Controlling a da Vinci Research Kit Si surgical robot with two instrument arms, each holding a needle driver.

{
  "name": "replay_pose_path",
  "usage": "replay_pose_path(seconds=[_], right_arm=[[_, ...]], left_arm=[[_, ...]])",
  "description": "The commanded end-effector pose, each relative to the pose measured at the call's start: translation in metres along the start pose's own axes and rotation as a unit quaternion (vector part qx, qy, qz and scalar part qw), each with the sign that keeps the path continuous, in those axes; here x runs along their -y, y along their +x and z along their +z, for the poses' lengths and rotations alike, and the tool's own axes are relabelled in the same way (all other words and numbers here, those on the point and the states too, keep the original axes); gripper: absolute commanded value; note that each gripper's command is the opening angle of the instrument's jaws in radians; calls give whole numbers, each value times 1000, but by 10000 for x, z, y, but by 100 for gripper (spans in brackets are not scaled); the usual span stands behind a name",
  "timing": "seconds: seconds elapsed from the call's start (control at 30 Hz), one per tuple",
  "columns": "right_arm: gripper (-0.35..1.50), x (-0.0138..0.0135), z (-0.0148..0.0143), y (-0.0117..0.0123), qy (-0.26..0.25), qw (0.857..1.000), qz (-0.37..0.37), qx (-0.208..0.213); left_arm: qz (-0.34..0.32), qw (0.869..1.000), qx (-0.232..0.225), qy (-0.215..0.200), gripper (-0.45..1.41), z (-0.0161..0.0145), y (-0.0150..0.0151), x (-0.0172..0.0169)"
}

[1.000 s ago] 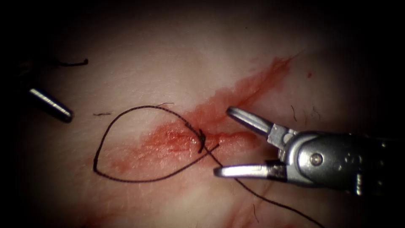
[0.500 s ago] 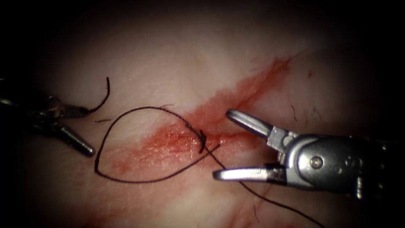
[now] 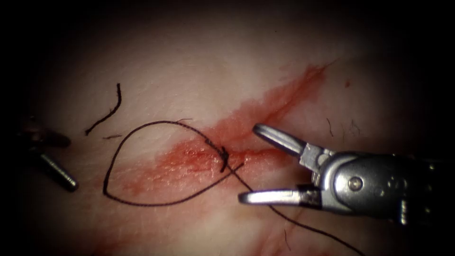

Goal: Wound Closure

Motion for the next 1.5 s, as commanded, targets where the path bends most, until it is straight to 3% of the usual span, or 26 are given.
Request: replay_pose_path(seconds=[0.03, 0.27, 0.47, 0.57, 0.6, 0.7, 0.8, 0.93, 1.0, 1.1, 1.27, 1.4, 1.5], right_arm=[[131, -2, 9, -1, 0, 1000, -1, -1], [131, -5, 3, -1, -10, 1000, 0, -2], [131, -19, -17, 12, -47, 999, 25, 0], [120, -31, -38, 20, -71, 996, 55, 6], [111, -36, -47, 22, -77, 995, 64, 8], [110, -46, -66, 21, -93, 992, 83, 12], [118, -52, -81, 16, -106, 990, 88, 19], [133, -60, -100, 10, -119, 987, 99, 35], [133, -60, -107, 10, -121, 986, 110, 34], [133, -57, -119, 11, -107, 985, 125, 45], [123, -51, -132, 12, -83, 985, 129, 80], [123, -50, -132, 11, -82, 984, 134, 80], [125, -49, -130, 10, -82, 984, 134, 80]], left_arm=[[15, 1000, -3, 17, 111, 1, 9, 0], [84, 992, -65, 65, 111, -38, 49, -8], [131, 986, -74, 74, 95, -61, 82, -66], [191, 974, -101, 65, 95, -56, 103, -98], [210, 969, -115, 63, 95, -51, 110, -109], [286, 946, -127, 79, 95, -29, 123, -134], [361, 921, -118, 88, 95, -5, 137, -153], [447, 875, -106, 150, 88, 30, 152, -180], [444, 875, -91, 169, 88, 54, 158, -190], [444, 879, -84, 150, 88, 90, 160, -195], [437, 882, -81, 153, 81, 130, 163, -179], [437, 883, -64, 158, 71, 154, 168, -158], [426, 893, -48, 140, 51, 176, 168, -141]])
